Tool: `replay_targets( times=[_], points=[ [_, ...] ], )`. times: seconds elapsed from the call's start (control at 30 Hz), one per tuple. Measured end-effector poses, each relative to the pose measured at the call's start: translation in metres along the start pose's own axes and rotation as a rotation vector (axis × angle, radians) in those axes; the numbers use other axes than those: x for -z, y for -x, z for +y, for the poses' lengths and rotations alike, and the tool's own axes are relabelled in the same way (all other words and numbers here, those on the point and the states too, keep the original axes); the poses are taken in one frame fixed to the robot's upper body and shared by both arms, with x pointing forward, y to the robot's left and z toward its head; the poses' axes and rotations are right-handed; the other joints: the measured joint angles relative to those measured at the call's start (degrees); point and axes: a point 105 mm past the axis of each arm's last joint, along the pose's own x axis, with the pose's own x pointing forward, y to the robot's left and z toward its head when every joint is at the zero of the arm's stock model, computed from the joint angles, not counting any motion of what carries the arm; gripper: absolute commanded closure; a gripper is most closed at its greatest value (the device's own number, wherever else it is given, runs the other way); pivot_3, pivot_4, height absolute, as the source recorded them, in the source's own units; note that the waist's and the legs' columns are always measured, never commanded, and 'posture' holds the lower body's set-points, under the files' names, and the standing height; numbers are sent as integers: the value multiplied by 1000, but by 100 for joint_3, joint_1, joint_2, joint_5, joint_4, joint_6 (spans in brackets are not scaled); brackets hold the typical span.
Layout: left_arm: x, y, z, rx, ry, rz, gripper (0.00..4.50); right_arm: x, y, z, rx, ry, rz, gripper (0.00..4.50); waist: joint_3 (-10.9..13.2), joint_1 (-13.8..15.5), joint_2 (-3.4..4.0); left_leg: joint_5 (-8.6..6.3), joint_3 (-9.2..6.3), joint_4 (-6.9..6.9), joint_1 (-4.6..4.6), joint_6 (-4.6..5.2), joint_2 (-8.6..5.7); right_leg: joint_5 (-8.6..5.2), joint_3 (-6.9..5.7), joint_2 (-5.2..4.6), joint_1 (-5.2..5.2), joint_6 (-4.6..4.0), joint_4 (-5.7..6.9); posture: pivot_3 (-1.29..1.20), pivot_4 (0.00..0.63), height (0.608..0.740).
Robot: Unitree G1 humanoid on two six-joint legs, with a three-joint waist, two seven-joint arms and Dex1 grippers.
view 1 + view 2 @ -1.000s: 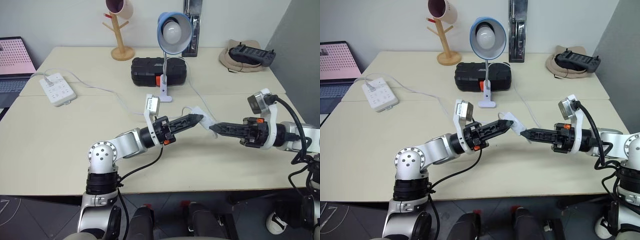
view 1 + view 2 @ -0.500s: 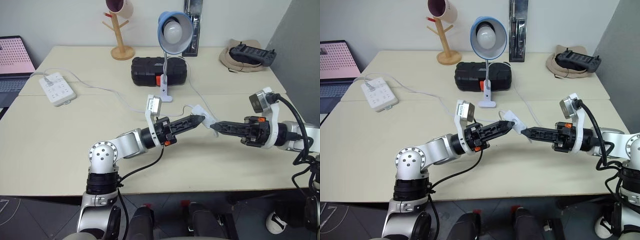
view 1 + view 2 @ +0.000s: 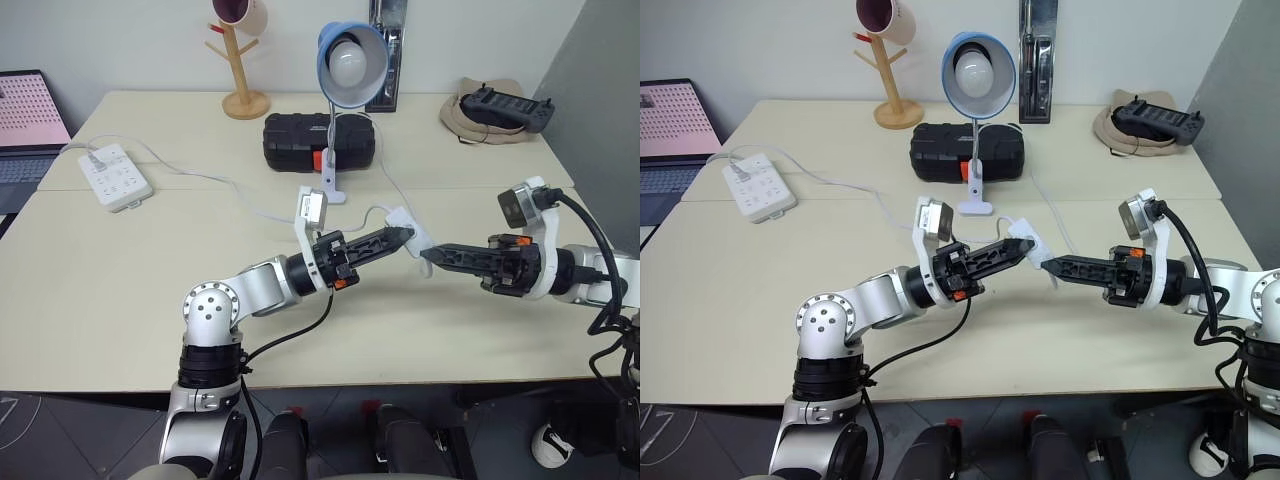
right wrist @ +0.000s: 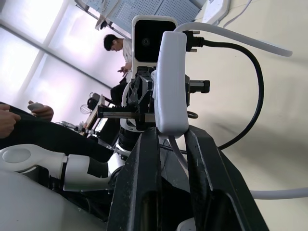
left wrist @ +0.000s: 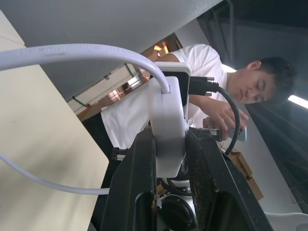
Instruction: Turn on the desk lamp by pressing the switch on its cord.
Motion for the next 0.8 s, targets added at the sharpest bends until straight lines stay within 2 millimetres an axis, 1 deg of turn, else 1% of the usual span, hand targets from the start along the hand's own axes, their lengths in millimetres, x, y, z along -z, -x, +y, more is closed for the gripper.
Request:
replay_targets(
  times=[0.33,0.8],
  points=[
    [0,-2,-2,4,27,5,3960,3,2,2,-7,-1,-17,4136,0,1,0,0,0,0,0,0,0,0,1,0,0,0,-1,0,150,740],
    [2,-2,-3,11,181,-19,3960,6,3,5,-14,3,-32,4136,0,3,0,0,-1,1,-1,0,0,1,1,0,0,1,0,0,150,740]
  ],
)
